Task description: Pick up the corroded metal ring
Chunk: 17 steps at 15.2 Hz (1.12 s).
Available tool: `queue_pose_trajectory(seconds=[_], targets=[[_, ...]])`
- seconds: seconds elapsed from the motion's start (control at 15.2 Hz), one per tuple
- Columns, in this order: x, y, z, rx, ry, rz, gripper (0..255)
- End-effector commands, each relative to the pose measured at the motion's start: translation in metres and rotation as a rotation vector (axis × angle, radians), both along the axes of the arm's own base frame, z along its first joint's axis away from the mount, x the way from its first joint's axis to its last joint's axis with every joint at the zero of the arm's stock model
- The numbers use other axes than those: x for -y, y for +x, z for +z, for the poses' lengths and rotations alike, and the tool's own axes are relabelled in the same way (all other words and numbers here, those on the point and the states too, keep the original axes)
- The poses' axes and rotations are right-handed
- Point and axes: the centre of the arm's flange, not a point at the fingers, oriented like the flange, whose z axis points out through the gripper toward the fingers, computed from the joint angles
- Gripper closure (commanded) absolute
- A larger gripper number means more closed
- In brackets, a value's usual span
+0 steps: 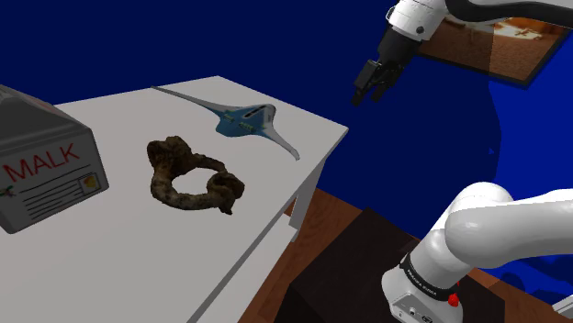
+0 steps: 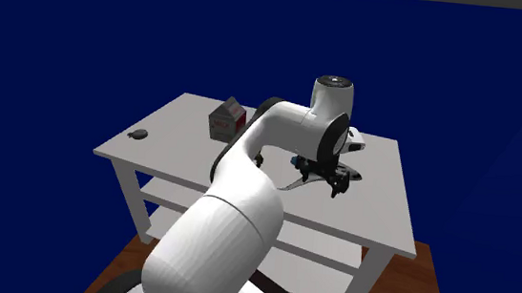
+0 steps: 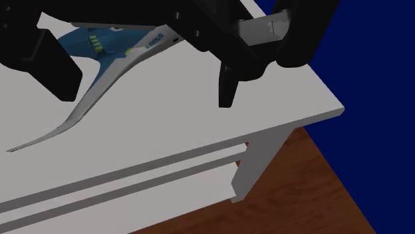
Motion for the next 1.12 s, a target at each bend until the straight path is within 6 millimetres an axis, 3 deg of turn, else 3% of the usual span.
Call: queue_pose_trajectory(seconds=[0.0, 1.06], targets=[[0.000, 0.000, 0.000, 0.000, 0.000, 0.000, 0], [-0.182, 0.095, -0.077, -0.088, -0.035, 0.042, 0]])
